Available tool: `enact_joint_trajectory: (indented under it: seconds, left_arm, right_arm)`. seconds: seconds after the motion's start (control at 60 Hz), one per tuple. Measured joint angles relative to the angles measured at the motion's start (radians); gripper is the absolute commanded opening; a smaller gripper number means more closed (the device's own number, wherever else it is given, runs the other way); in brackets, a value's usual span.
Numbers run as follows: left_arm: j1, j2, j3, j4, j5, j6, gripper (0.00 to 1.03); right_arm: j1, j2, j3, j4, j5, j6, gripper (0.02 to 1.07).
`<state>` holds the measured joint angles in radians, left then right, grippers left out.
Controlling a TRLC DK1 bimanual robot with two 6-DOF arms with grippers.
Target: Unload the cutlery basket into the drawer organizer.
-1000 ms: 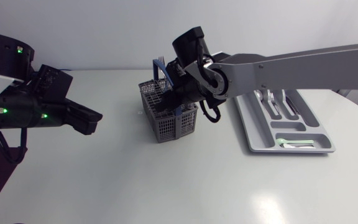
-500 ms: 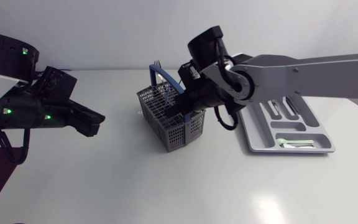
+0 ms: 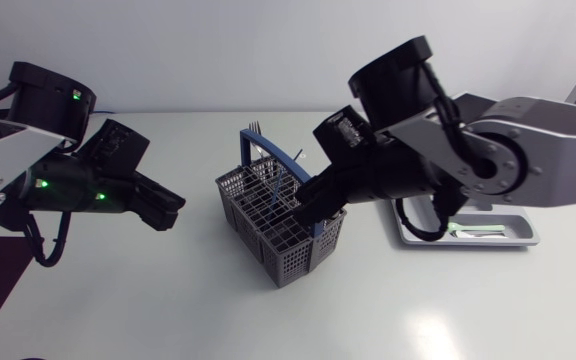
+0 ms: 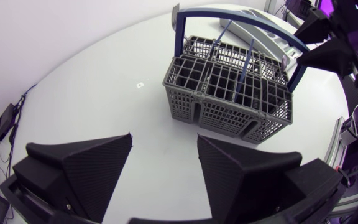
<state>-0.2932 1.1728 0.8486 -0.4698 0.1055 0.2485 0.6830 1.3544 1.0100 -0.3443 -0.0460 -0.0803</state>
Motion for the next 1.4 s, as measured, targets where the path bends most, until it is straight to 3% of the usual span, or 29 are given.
enact_joint_trajectory:
  seconds: [0.167,0.217,0.283,0.367,0.383,0.433,0.55,0.717,0.933,1.4]
  left_arm:
    - [-0.027,0.031,0.000,0.011,0.000,0.015,0.92]
    - [-0.031,0.039,0.000,0.019,0.000,0.016,0.89]
    - [-0.037,0.047,0.000,0.033,0.000,0.018,0.84]
    - [-0.045,0.053,0.000,0.053,0.000,0.019,0.67]
    - [-0.047,0.055,0.000,0.057,0.000,0.019,0.58]
    - [-0.053,0.063,0.000,0.069,0.000,0.019,0.51]
    - [-0.069,0.097,0.000,0.116,0.013,0.019,0.36]
    - [-0.108,0.197,0.000,0.183,0.019,0.028,0.34]
    - [-0.100,0.367,0.023,0.197,0.019,0.045,0.34]
    - [-0.040,0.518,0.146,0.288,0.045,0.048,0.35]
  right_arm:
    - [-0.007,-0.168,-0.030,-0.031,-0.013,-0.025,0.90]
    - [-0.034,-0.210,-0.039,-0.042,-0.039,-0.033,0.85]
    - [-0.095,-0.244,-0.056,-0.048,-0.080,-0.042,0.71]
    - [-0.191,-0.255,-0.082,-0.050,-0.126,-0.056,0.48]
    - [-0.208,-0.254,-0.086,-0.050,-0.134,-0.060,0.40]
    - [-0.261,-0.248,-0.101,-0.048,-0.156,-0.065,0.24]
    - [-0.344,-0.197,-0.129,-0.002,-0.185,-0.087,0.14]
    - [-0.393,-0.027,-0.134,0.079,-0.212,-0.100,0.13]
    - [-0.394,0.160,-0.119,0.095,-0.229,-0.100,0.13]
    - [-0.273,0.169,-0.110,0.079,-0.329,-0.050,0.13]
